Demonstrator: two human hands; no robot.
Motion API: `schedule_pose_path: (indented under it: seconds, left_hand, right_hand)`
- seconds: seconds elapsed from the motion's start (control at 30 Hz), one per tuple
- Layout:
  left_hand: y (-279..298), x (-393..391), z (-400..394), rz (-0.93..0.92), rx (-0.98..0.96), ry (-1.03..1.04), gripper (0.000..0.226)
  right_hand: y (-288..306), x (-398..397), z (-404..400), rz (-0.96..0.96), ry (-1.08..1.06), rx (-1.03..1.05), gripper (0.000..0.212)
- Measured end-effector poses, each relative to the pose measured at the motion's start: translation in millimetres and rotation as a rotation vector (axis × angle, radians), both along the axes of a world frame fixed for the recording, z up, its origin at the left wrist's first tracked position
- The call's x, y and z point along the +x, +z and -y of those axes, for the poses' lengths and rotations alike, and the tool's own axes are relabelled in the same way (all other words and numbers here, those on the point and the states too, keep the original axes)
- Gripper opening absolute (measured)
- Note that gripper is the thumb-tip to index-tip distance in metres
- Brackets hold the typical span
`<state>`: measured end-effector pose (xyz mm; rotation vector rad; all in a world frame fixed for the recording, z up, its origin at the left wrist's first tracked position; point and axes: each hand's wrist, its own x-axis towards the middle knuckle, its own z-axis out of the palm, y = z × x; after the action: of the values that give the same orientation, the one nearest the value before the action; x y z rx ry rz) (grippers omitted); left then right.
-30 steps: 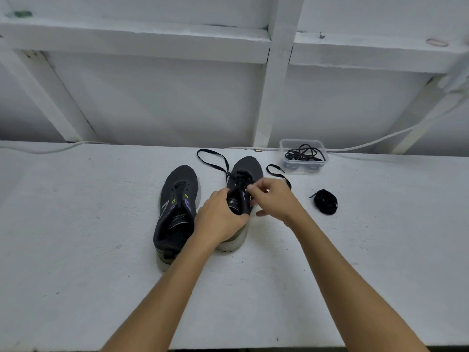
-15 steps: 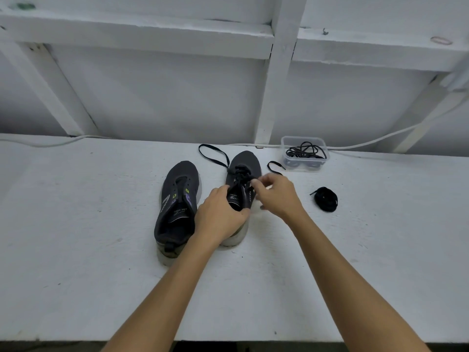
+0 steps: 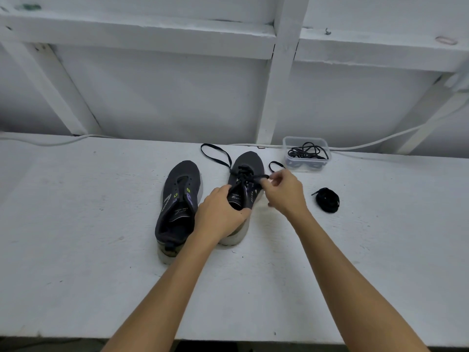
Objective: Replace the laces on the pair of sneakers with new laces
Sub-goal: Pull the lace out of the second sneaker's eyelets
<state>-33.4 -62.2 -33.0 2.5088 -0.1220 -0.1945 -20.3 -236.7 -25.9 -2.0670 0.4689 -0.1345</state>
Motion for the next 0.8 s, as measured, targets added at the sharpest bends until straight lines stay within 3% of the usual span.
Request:
schedule_pose_path:
  seconds: [0.07, 0.17, 0.33, 0.43, 0.5, 0.63, 0.7, 0.8]
  left_hand:
    - [0, 0, 0, 0.001, 0.006, 0.001, 0.068]
    - [0, 1, 1, 0.004, 0.002, 0.001, 0.063]
    - [-1, 3, 1, 0.008, 0.013, 0.007, 0.065]
    - [-1, 4, 1, 0.002, 0.008, 0.008, 0.068]
    - [0, 3, 1, 0.008, 0.005, -0.004, 0.064]
    - [0, 0, 1, 0.042, -0.001, -0.009, 0.054]
    - [0, 0, 2, 0.051, 0.004, -0.011, 0.053]
    - [-1, 1, 2, 0.045, 0.008, -0.009, 0.056]
  right_hand:
    - [3, -8, -4, -0.208, 0.018, 0.26, 0.035]
    - [6, -15, -9, -0.261, 0.134, 0.444, 0.035]
    - [-2, -4, -15, -0.107, 0.187, 0.307, 0.02]
    - [-5, 10, 1, 0.097, -0.088, 0.118, 0.013]
    - [1, 10, 13, 0.085, -0.205, 0.179, 0.017]
    - [11, -9, 4, -0.308, 0.098, 0.378, 0.035]
    - [11, -17, -10, -0.292, 0.195, 0.463, 0.029]
    - [8, -12, -19, -0.154, 0.182, 0.418, 0.019]
